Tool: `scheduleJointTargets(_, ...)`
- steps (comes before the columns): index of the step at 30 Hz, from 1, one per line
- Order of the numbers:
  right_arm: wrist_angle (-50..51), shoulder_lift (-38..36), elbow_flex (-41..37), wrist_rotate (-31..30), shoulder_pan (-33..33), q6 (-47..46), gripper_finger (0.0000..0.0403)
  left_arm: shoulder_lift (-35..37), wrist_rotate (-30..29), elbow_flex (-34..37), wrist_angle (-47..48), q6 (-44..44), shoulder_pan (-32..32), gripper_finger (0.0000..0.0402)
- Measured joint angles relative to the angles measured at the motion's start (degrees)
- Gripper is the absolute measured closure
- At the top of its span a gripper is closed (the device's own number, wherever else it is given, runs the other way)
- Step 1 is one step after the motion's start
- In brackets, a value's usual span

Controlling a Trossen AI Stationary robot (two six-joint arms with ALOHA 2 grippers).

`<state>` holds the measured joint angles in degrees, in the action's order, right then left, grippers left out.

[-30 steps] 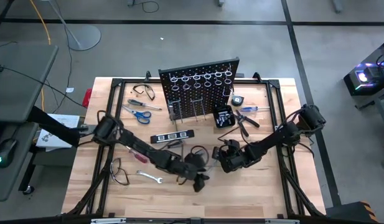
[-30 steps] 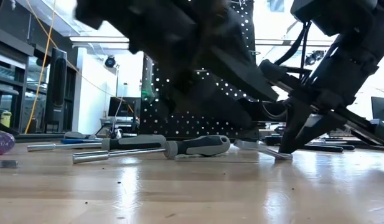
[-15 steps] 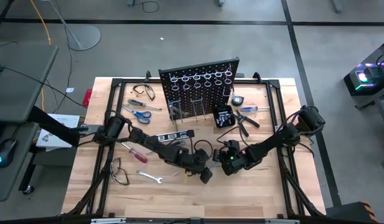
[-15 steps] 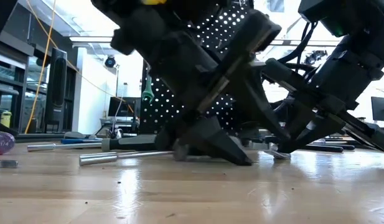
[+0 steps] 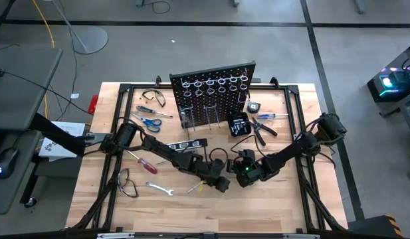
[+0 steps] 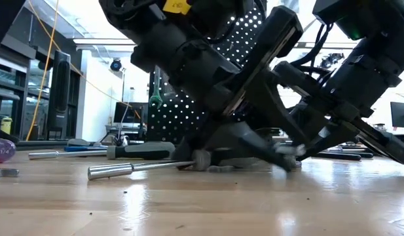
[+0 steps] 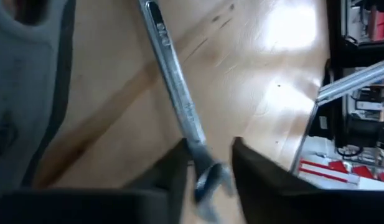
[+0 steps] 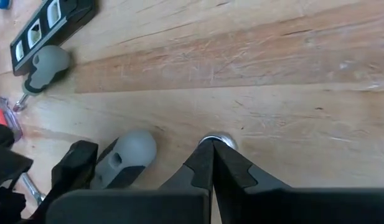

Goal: Hang tools onto peg board
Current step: Hang the silver wrench on the pegboard

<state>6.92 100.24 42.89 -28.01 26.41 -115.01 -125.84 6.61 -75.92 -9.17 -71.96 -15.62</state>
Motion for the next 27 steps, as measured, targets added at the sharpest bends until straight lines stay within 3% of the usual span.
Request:
scheduleJointTargets(1,-0.3,0.0,0.01,-0.27,0.03,0.01,0.0403,-0.04,0.33,0.0,-0.7,0.04,0.02,0.036)
scheduleJointTargets(3,-0.83,-0.01,0.02,-0.53,0.04,0.01,0.0403,-0.05,0.56,0.02,-0.78,-0.26,0.07,0.0383)
scheduleJointTargets(14,-5.41,-2.93,-0.09,-4.15,2.8,4.5,0.0403,5.46,5.42,0.09,0.31,7.21,-1.27,0.0399)
scheduleJointTargets(19,-4.73,-5.43,0.02,-7.94,4.17,7.15,0.0403,8.46,4.63,0.24,9.38,12.06,-1.2,0.0399)
scheduleJointTargets(27,2.21,-5.43,0.0,-3.75,3.52,7.89,0.0403,8.5,4.5,0.15,10.78,13.56,-0.08,0.0401)
